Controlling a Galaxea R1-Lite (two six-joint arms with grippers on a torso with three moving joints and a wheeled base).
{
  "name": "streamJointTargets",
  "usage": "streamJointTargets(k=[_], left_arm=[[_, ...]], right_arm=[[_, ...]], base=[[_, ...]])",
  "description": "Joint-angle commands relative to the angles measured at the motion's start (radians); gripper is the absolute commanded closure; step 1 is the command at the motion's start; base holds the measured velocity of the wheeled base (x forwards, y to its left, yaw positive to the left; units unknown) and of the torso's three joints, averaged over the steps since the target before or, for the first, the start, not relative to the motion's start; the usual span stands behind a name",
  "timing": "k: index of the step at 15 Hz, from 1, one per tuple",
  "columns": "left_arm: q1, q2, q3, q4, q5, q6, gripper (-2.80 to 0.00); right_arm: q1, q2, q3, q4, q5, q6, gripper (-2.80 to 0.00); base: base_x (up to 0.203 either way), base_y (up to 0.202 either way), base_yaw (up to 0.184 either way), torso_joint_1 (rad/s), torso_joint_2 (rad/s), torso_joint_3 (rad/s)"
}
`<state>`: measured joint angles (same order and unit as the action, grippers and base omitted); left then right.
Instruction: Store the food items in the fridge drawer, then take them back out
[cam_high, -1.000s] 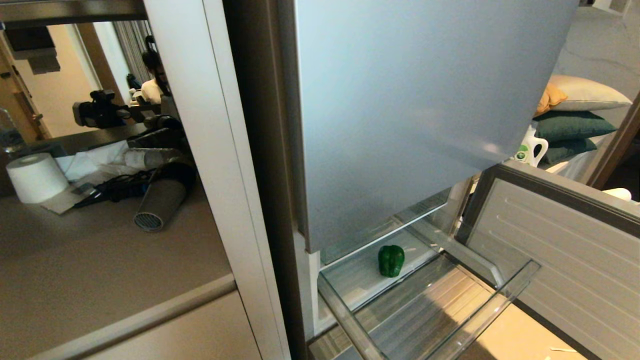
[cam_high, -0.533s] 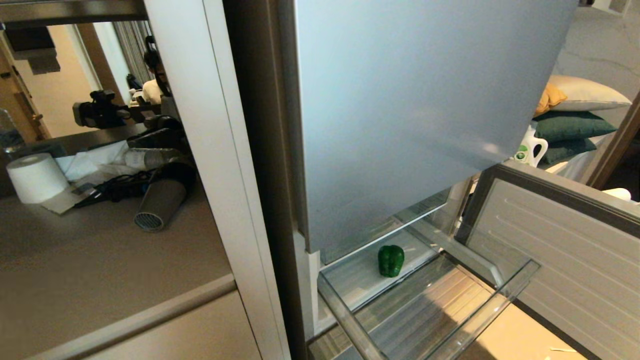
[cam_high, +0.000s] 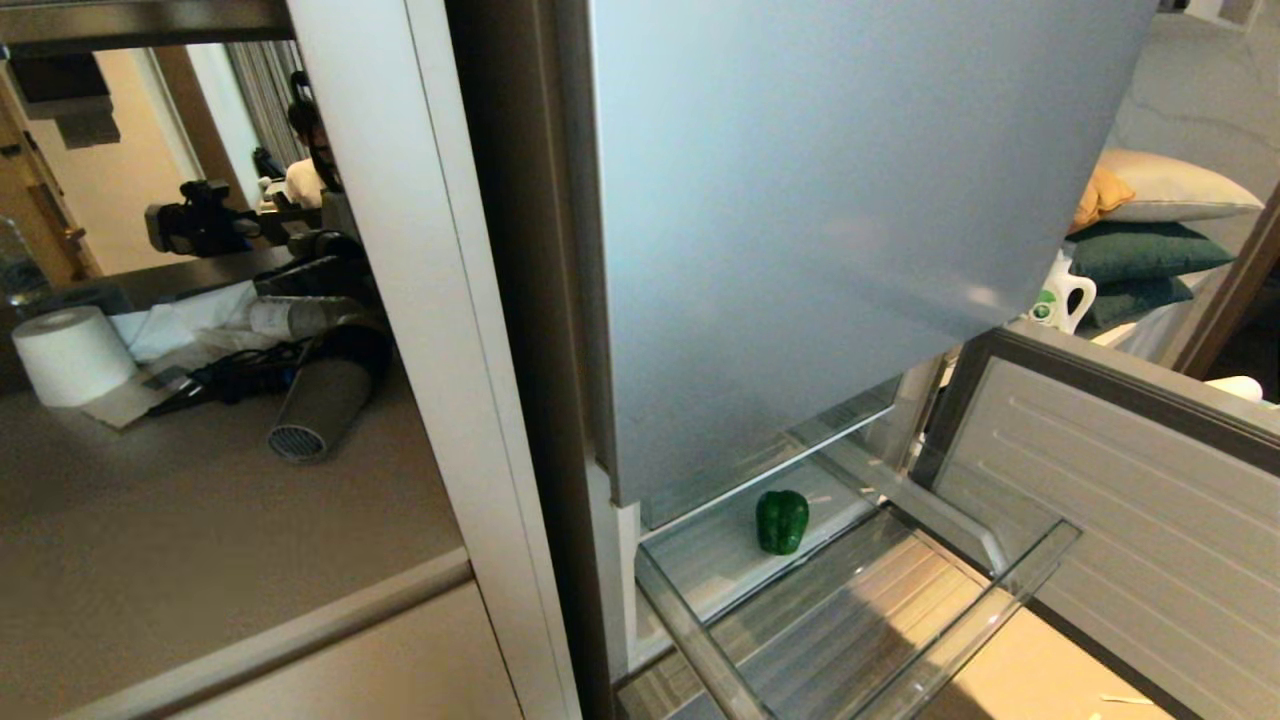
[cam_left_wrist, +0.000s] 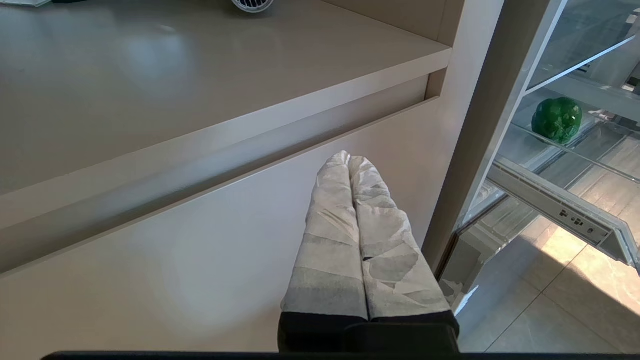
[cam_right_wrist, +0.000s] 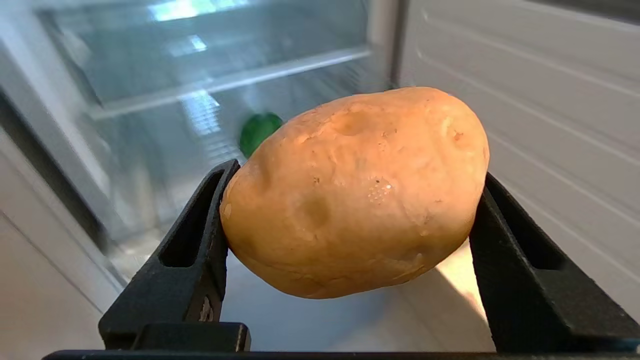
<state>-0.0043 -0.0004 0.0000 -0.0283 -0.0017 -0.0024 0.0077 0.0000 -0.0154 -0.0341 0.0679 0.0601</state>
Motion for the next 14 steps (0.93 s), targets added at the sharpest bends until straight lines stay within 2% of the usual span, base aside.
streamJointTargets(k=[1,14], left_arm=[[0.0,0.0,0.011,-0.001,0.0,-0.001,0.0],[0.0,0.0,0.011,-0.001,0.0,-0.001,0.0]], right_arm=[[0.0,0.002,0.014,-0.012,0.004,0.039,0.0],[0.0,0.002,0.014,-0.012,0.003,0.044,0.0]], base=[[0.0,0.0,0.0,0.0,0.0,0.0],[0.0,0.0,0.006,0.0,0.0,0.0]])
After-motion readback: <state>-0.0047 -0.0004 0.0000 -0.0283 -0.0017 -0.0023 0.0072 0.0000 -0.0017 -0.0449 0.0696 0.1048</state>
